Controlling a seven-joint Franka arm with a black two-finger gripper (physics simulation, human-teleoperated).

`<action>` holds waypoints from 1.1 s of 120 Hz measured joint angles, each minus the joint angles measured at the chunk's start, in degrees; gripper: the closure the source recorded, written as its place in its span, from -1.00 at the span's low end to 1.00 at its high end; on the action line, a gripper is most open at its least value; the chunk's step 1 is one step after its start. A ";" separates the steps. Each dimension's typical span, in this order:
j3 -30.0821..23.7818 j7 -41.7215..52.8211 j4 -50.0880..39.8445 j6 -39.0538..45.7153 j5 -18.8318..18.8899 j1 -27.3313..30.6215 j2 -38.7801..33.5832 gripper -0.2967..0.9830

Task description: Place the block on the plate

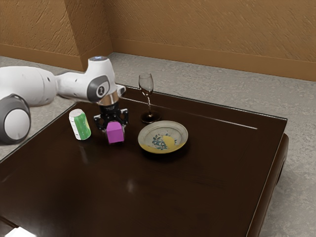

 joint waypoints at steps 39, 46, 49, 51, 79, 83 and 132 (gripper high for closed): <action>0.16 0.22 0.02 -0.97 -1.34 -5.65 -7.64 -0.07; 0.17 0.24 0.33 -0.72 -1.68 -7.48 -7.57 -0.07; 0.18 0.24 0.47 -0.49 -1.80 -8.24 -7.49 -0.07; 0.18 0.24 0.54 -0.25 -1.90 -8.77 -7.45 -0.07; -0.15 0.25 2.91 2.93 -3.19 -15.72 -4.65 -0.07; -0.24 0.25 3.51 3.21 -3.42 -16.09 -3.85 -0.07; -0.40 0.25 4.48 6.57 -4.32 -13.80 1.73 -0.08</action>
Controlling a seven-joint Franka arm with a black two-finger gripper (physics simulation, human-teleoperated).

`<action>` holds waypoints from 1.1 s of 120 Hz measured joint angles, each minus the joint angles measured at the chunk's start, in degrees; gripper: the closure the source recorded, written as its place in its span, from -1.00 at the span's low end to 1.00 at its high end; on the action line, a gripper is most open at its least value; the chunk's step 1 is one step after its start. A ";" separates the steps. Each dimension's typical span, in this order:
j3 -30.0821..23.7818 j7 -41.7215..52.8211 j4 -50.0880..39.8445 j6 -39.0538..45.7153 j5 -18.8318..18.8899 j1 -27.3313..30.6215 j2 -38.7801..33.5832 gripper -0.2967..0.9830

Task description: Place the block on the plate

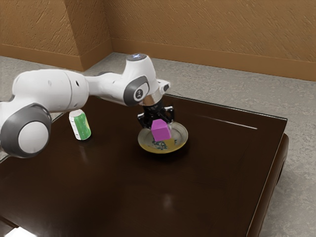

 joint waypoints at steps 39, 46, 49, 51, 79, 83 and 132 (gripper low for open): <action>-0.03 0.04 -0.08 2.97 -0.67 0.22 2.13 -0.12; -0.03 0.08 -0.08 3.43 -0.80 0.22 2.33 -0.15; -0.02 0.11 -0.08 3.58 -0.84 0.21 2.37 -0.19; -0.02 0.13 -0.08 3.68 -0.88 0.21 2.38 -0.21; 0.15 0.39 -0.56 4.37 -1.03 0.15 -0.23 -0.42; 0.17 0.42 -0.67 4.34 -1.04 0.02 -1.35 -0.44; 0.67 5.47 -3.70 -11.00 -3.39 -0.66 -19.37 -0.52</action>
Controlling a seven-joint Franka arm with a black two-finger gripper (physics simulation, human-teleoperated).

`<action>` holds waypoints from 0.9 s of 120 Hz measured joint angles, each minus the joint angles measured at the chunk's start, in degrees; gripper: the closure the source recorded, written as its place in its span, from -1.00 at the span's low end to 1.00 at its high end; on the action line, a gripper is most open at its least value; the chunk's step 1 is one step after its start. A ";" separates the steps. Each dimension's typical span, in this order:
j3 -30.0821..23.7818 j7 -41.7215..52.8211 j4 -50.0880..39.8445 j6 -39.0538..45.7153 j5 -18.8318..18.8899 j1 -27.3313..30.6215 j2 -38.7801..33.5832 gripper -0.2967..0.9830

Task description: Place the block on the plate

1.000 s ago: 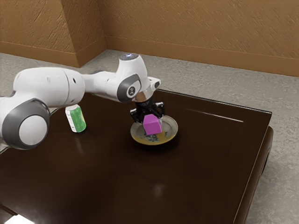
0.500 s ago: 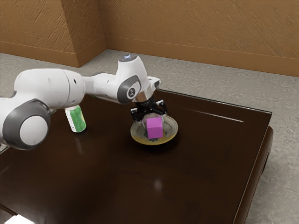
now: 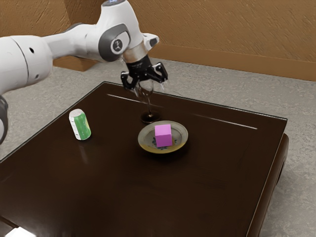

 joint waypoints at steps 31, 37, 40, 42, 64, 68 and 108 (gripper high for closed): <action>0.01 7.58 -2.02 -18.73 0.09 0.58 -13.57 -0.53; 0.03 9.45 -3.00 -21.51 0.15 1.09 -15.54 -0.53; 0.02 10.34 -3.60 -22.73 0.17 1.43 -16.54 -0.53; 0.04 10.92 -3.87 -23.54 0.19 1.61 -17.08 -0.53; 2.18 16.27 -5.36 -28.36 1.08 1.12 -20.02 -0.54; 2.64 17.08 -5.84 -28.36 1.36 1.17 -20.08 -0.54; 3.18 23.16 -6.65 -28.32 2.41 3.40 -20.14 -0.54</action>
